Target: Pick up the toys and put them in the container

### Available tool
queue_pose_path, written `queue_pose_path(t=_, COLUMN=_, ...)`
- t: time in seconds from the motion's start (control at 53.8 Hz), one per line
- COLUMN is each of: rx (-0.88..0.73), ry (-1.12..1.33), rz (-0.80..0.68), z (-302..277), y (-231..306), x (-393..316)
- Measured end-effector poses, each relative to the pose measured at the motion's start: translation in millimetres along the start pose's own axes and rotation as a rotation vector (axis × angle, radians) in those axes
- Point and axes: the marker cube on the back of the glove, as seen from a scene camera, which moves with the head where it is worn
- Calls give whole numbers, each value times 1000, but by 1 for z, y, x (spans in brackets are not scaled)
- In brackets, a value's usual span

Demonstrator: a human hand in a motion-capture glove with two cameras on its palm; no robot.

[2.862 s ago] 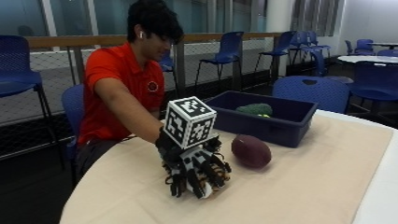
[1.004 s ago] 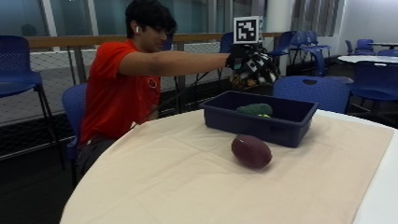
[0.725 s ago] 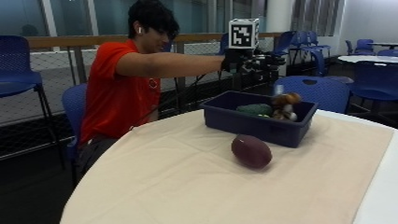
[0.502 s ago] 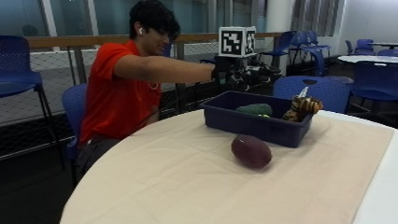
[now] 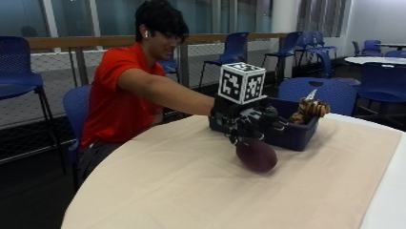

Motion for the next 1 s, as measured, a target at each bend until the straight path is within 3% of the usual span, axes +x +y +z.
queue_pose_path(t=0.316, rx=-171, ry=65, rz=41, z=53, y=-15, x=-5)
queue_pose_path(t=0.706, rx=-131, ry=27, rz=109, z=63, y=-20, x=-15)
queue_pose_path(t=1.004, rx=19, ry=-104, rz=114, z=58, y=-9, x=7)
